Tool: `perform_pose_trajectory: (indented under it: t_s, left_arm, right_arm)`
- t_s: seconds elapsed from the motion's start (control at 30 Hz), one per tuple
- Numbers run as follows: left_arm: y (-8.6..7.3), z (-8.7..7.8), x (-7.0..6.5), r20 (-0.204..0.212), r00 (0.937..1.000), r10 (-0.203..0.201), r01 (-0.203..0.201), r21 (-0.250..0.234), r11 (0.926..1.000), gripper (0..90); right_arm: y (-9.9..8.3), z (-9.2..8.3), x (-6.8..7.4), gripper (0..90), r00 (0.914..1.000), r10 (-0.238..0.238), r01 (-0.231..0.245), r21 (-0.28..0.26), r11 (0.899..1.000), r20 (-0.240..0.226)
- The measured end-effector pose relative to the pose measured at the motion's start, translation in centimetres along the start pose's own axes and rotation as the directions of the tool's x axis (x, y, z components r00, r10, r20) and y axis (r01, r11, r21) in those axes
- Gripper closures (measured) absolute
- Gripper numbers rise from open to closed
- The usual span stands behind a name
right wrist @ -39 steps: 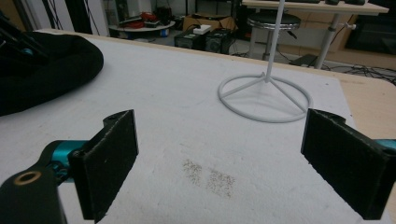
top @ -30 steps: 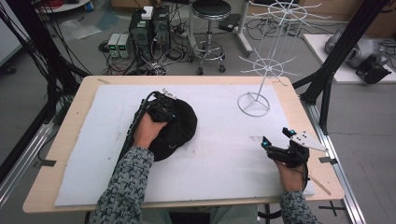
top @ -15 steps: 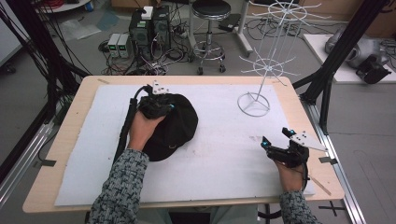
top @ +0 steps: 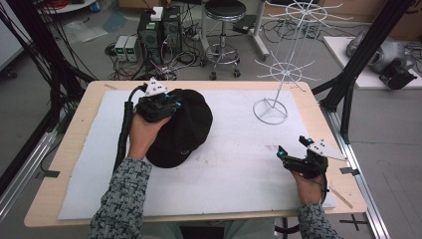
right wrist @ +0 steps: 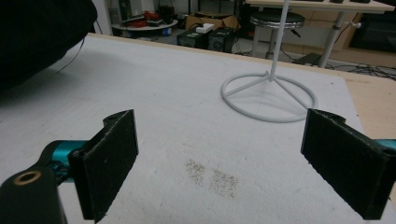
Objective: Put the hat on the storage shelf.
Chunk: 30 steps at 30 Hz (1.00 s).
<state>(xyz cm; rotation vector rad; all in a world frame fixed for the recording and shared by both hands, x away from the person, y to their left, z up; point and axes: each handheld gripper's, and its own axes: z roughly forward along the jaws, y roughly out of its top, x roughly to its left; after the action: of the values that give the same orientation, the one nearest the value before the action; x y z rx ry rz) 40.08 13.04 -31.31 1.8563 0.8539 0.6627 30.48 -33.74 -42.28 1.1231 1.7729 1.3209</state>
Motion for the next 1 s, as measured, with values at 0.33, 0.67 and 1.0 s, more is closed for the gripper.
perform_pose_trajectory:
  t_s: [0.33, 0.67, 1.0]
  left_arm:
    - [3.6, -2.7, 1.2, 0.009, 1.0000, 0.002, -0.001, -0.107, 0.9942, 72.1]
    - [7.7, -5.3, 3.6, 0.017, 0.9996, 0.020, -0.016, -0.209, 0.9779, 72.1]
    - [12.4, -6.9, 4.7, 0.038, 0.9976, 0.057, -0.044, -0.287, 0.9570, 72.1]
  right_arm:
    - [0.0, 0.1, 0.1, 10.1, 0.9999, 0.003, -0.003, 0.003, 1.000, -0.013]
    - [0.0, 0.2, 0.0, 10.1, 0.9997, -0.009, 0.009, -0.010, 1.000, -0.025]
    - [0.0, 0.1, -0.1, 10.0, 0.9997, 0.006, -0.006, -0.003, 1.000, -0.022]
